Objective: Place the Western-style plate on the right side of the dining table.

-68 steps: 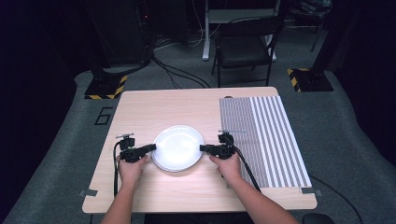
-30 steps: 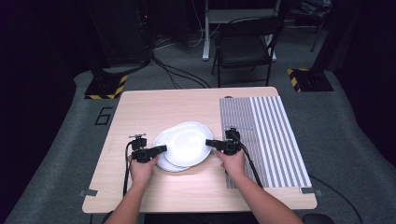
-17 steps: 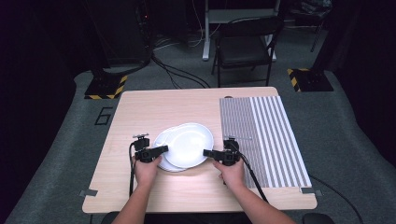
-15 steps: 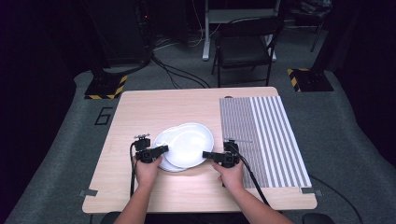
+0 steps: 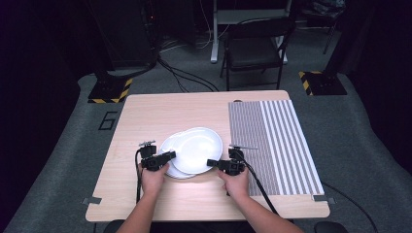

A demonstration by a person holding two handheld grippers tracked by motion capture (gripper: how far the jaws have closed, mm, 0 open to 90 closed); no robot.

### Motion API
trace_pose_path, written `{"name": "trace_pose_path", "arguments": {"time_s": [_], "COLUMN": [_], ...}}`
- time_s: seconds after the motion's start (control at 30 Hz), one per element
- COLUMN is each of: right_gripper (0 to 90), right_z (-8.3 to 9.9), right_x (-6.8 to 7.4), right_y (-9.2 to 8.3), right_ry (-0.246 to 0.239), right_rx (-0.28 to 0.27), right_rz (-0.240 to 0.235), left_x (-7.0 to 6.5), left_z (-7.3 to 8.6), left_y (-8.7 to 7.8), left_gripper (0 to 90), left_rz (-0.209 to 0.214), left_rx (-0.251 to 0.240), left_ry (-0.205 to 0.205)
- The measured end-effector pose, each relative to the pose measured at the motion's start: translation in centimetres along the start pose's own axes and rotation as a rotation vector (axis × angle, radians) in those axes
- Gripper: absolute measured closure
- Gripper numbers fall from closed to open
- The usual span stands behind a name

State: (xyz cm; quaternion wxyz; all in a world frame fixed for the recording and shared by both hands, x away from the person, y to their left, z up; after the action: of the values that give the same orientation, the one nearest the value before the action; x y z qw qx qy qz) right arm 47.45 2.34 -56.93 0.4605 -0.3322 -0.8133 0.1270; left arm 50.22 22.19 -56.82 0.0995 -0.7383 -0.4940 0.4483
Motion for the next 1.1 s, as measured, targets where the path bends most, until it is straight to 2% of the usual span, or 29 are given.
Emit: {"name": "trace_pose_path", "arguments": {"time_s": [0.07, 0.2, 0.27, 0.4, 0.43, 0.57, 0.6, 0.7, 0.83, 0.9, 0.93, 1.1], "right_gripper": [71.6, 72.3, 72.6, 72.3, 71.9, 68.9, 66.6, 60.5, 57.9, 58.0, 58.6, 65.6], "right_z": [-0.7, -1.7, -2.8, -3.8, -4.4, -4.8, -4.9, -4.5, -3.5, -3.1, -2.2, -1.7], "right_x": [-0.5, -0.9, -1.4, -2.1, -2.6, -2.7, -2.7, -2.5, -2.4, -2.3, -2.0, -1.5], "right_y": [0.0, 0.0, 0.3, 0.7, 0.9, 0.9, 0.8, 0.0, -0.7, -0.8, -0.9, -0.6], "right_ry": [0.002, -0.015, -0.021, -0.017, -0.008, -0.013, -0.031, -0.059, -0.054, -0.041, -0.034, -0.048], "right_rx": [-0.017, -0.034, -0.056, -0.076, -0.1, -0.11, -0.115, -0.121, -0.118, -0.115, -0.108, -0.106], "right_rz": [0.011, 0.032, 0.055, 0.072, 0.079, 0.095, 0.101, 0.116, 0.104, 0.097, 0.079, 0.07], "left_x": [-0.1, -0.3, -0.4, -0.8, -0.8, -1.1, -1.1, -1.1, -1.3, -1.3, -1.4, -1.6], "left_z": [0.1, 0.1, 0.2, 0.4, 0.5, 0.6, 0.7, 0.7, 0.7, 0.8, 0.9, 1.0], "left_y": [0.1, 0.2, 0.2, 0.4, 0.3, 0.4, 0.4, 0.4, 0.4, 0.4, 0.4, 0.6], "left_gripper": [65.9, 65.9, 65.7, 64.9, 64.2, 64.1, 64.2, 64.0, 63.0, 62.9, 62.9, 63.1], "left_rz": [0.005, 0.023, 0.028, 0.028, 0.026, 0.03, 0.033, 0.042, 0.043, 0.042, 0.039, 0.034], "left_rx": [0.007, 0.006, 0.01, 0.004, 0.012, 0.011, 0.016, 0.012, 0.008, 0.007, 0.008, 0.003], "left_ry": [0.013, -0.003, -0.01, -0.003, 0.009, -0.005, -0.002, -0.026, -0.031, -0.029, -0.026, -0.022]}}
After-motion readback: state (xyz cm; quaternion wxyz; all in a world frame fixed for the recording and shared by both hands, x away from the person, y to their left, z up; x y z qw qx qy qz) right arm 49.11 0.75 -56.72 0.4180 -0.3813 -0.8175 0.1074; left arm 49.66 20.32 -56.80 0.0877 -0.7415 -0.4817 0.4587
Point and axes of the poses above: each handheld gripper's, and its own axes: y roughly forward along the jaws, z roughly out of its underside, x roughly to its left, the point moved 9 cm from there along y, roughly forward along the jaws, and after that the axes turned 7 degrees about -y, right-handed, at the moved point
